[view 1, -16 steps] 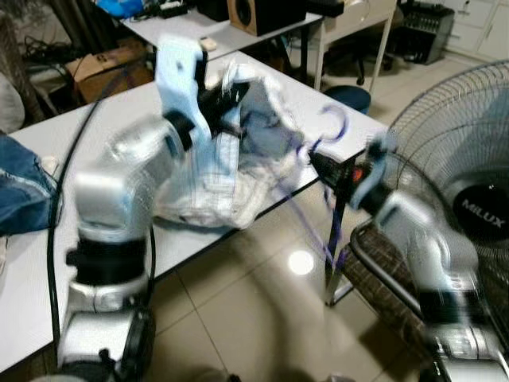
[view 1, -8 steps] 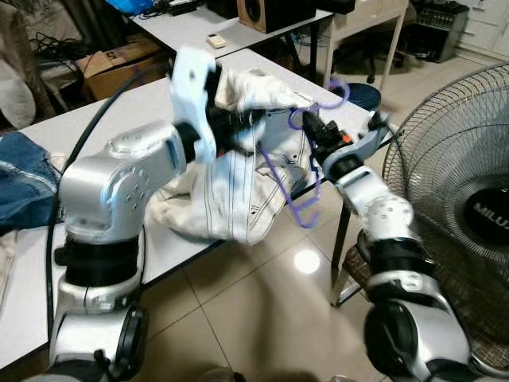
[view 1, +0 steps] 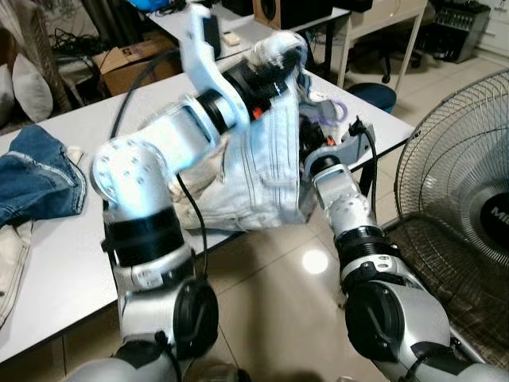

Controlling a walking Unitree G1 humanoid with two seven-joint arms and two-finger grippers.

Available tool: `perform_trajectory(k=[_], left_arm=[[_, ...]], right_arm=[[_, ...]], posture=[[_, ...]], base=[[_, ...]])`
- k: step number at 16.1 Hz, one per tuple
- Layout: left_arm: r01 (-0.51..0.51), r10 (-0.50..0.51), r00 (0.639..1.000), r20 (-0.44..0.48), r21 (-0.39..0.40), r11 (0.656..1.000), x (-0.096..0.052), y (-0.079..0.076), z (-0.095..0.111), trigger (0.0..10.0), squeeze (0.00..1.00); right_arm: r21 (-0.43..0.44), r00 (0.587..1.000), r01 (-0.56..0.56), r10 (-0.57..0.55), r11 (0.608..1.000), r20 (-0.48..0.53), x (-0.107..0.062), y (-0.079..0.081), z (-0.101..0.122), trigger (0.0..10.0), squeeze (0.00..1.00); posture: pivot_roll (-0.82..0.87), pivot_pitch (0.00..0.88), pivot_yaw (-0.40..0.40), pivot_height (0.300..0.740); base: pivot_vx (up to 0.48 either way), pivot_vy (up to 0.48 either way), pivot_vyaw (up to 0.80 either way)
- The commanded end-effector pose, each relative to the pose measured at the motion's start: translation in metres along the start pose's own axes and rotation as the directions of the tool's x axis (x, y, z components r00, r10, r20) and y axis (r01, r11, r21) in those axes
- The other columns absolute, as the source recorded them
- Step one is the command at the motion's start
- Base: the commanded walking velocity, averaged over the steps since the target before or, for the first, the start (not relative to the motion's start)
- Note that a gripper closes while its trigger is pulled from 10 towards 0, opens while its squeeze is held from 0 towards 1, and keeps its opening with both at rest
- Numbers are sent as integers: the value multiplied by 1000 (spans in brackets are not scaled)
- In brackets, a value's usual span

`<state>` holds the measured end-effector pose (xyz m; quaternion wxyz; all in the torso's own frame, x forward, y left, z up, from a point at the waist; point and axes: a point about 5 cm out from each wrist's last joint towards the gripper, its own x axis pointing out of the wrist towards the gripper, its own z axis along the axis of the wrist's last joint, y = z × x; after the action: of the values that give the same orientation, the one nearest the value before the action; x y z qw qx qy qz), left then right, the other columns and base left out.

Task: Hang hanger

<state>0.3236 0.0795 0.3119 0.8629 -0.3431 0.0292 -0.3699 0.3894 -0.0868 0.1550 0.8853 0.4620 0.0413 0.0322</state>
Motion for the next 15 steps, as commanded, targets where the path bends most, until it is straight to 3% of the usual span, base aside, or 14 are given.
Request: perform_trajectory(k=[1, 2, 3, 4, 6, 9, 11, 13, 14, 15], left_arm=[[79, -78, 996, 38, -26, 997, 12, -23, 4, 0, 0], [46, -45, 998, 52, -12, 999, 12, -20, 8, 0, 0], [-49, 46, 995, 92, 28, 998, 11, -9, 18, 0, 0], [-187, 173, 966, 194, 59, 981, 8, 10, 40, 0, 0], [-275, 241, 928, 283, 87, 957, 3, 22, 63, 0, 0], [-409, 328, 855, 402, 134, 902, -7, 40, 97, 0, 0], [-488, 367, 815, 448, 191, 852, -14, 56, 112, 0, 0], [-589, 432, 772, 467, 268, 763, -22, 82, 118, 0, 0], [-642, 481, 757, 443, 367, 673, -26, 104, 111, 0, 0], [-653, 497, 753, 431, 393, 648, -27, 111, 108, 0, 0]], right_arm=[[-77, 1000, 28, -28, 997, -8, -2, 7, -14, 10000, 0], [-112, 999, 41, -41, 993, 0, -2, 6, -15, 10000, 0], [-218, 998, 63, -62, 974, 9, -6, 2, -17, 10000, 0], [-321, 992, 122, -126, 939, 9, -12, -9, -22, 10000, 0], [-360, 981, 181, -194, 915, -1, -19, -24, -27, 10000, 0], [-343, 979, 180, -203, 922, -30, -30, -33, -28, 10000, 0], [-331, 974, 194, -221, 923, -46, -38, -41, -21, 10000, 0], [-351, 975, 121, -178, 928, -135, -51, -39, -17, 10000, 0], [-357, 969, 3, -91, 934, -229, -62, -24, -16, 10000, 0], [-357, 967, -21, -71, 934, -243, -65, -20, -15, 10000, 0]], posture=[[-6, 0, 187, 740], [-7, 0, 189, 740], [-14, 0, 194, 740], [-24, 0, 199, 740], [-30, 0, 200, 740], [-39, 0, 204, 740], [-45, 0, 201, 740], [-52, 0, 197, 740], [-59, 0, 193, 740], [-59, 0, 193, 740]], base=[[0, 0, 0], [0, 0, 0], [0, 0, 0], [0, 0, 0], [0, 0, 0], [0, 0, 0], [0, 0, 0], [0, 0, 0], [0, 0, 0], [0, 0, 0]])
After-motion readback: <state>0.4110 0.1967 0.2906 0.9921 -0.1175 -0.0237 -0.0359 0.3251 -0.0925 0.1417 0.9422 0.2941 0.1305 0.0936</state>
